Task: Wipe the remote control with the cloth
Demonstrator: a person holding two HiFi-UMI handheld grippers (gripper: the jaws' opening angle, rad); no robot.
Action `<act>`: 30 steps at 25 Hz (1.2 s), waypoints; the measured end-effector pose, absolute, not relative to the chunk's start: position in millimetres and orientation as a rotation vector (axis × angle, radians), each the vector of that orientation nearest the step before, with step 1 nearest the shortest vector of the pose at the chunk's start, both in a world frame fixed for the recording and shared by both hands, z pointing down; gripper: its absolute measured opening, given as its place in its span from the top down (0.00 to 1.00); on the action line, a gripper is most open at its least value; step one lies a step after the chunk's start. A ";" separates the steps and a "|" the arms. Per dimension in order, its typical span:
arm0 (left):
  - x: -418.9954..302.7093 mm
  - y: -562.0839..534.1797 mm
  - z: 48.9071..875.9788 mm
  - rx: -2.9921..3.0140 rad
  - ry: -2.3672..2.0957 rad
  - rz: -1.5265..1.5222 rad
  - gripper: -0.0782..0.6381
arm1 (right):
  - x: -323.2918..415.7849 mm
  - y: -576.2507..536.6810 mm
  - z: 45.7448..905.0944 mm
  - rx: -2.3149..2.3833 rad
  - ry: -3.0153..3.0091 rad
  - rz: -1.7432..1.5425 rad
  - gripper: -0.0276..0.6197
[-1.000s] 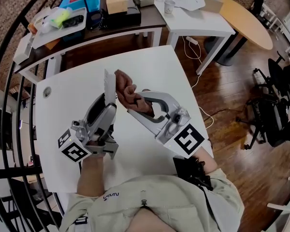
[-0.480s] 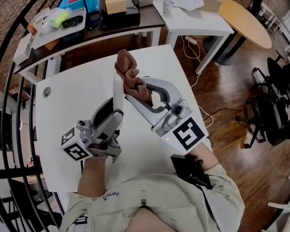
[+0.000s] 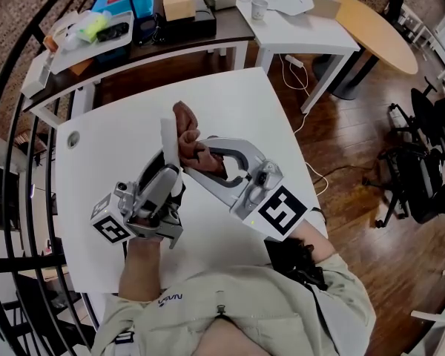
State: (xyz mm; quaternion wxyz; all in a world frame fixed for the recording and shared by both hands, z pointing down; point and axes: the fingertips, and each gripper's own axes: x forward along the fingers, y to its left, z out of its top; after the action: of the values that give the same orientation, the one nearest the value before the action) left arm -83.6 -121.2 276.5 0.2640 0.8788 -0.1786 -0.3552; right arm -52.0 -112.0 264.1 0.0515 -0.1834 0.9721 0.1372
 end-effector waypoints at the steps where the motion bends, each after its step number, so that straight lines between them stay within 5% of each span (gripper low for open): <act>1: -83.7 -120.9 276.3 2.375 -0.483 -0.962 0.55 | -51.8 -110.4 263.7 -0.550 2.958 0.417 0.79; 15: -107.5 -120.4 266.6 2.347 -0.526 -1.067 0.55 | -59.5 -67.2 308.2 -0.231 3.240 0.529 0.79; 30: -73.5 -116.0 286.3 2.487 -0.631 -0.804 0.55 | -24.8 -132.2 229.4 -0.828 2.846 0.646 0.78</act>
State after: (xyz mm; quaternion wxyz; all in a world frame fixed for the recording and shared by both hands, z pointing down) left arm -73.5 -116.0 286.3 0.2246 0.9013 -0.2288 -0.2913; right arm -24.8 -132.2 229.4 0.0541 -0.2726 0.9368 0.2127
